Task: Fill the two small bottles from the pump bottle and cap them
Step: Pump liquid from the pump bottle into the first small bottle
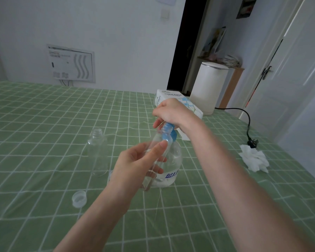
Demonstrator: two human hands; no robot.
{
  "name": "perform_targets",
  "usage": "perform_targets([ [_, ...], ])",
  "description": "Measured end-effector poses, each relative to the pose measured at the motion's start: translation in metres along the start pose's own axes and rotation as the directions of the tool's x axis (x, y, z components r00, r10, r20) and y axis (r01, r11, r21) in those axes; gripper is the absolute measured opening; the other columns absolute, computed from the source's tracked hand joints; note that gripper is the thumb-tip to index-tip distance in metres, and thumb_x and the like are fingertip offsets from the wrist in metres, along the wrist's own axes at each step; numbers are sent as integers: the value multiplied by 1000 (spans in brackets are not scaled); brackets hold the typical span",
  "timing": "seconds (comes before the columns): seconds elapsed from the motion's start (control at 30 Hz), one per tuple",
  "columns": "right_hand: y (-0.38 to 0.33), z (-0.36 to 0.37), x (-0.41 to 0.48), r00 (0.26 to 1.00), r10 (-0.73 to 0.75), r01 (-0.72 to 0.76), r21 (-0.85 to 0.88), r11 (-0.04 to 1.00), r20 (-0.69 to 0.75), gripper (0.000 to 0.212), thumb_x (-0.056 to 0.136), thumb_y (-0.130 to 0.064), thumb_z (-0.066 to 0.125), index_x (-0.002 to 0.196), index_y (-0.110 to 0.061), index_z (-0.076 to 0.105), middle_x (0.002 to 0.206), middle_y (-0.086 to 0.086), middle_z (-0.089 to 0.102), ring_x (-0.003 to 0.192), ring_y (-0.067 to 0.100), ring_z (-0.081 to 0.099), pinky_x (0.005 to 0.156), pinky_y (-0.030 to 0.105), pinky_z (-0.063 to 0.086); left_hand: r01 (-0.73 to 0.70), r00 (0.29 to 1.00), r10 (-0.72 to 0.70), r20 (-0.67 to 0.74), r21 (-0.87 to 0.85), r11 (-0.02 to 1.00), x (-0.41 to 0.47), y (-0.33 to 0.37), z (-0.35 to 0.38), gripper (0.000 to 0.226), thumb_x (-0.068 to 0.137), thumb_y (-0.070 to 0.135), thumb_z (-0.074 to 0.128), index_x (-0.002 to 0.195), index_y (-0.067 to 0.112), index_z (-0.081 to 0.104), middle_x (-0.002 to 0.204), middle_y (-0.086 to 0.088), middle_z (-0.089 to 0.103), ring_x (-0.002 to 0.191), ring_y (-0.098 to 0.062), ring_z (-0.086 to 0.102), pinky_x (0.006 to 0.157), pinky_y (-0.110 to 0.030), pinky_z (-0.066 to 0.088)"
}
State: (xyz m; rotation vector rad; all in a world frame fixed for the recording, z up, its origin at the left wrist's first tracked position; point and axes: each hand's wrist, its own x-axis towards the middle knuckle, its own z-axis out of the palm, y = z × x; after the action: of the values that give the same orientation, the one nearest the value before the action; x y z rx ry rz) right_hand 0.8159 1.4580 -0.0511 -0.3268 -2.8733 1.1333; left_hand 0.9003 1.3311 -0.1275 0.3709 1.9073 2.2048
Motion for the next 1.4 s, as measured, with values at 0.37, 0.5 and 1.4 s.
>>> perform_targets([
  [0.37, 2, 1, 3, 999, 21, -19, -56, 998, 27, 32, 89, -20, 56, 114, -2, 64, 107, 15, 73, 77, 24, 53, 55, 25, 37, -8, 1000, 8, -1, -17, 1000, -2, 3, 2, 32, 59, 60, 63, 69, 30, 73, 67, 6, 71, 51, -4, 61, 42, -11, 41],
  [0.5, 7, 6, 4, 999, 30, -28, -52, 998, 31, 37, 90, -18, 54, 120, 1, 62, 112, 19, 72, 89, 24, 61, 72, 30, 40, -7, 1000, 7, -7, -37, 999, -1, -1, 0, 37, 59, 57, 65, 76, 26, 74, 76, 0, 74, 52, -8, 61, 47, -14, 46],
  [1.4, 10, 6, 3, 997, 47, -49, 30, 998, 58, 29, 90, -17, 57, 114, -1, 66, 109, 15, 72, 96, 27, 66, 76, 35, 47, -4, 1000, 3, -11, -16, 1000, -1, -3, 0, 41, 59, 59, 64, 81, 27, 75, 78, 2, 75, 54, -7, 63, 50, -15, 47],
])
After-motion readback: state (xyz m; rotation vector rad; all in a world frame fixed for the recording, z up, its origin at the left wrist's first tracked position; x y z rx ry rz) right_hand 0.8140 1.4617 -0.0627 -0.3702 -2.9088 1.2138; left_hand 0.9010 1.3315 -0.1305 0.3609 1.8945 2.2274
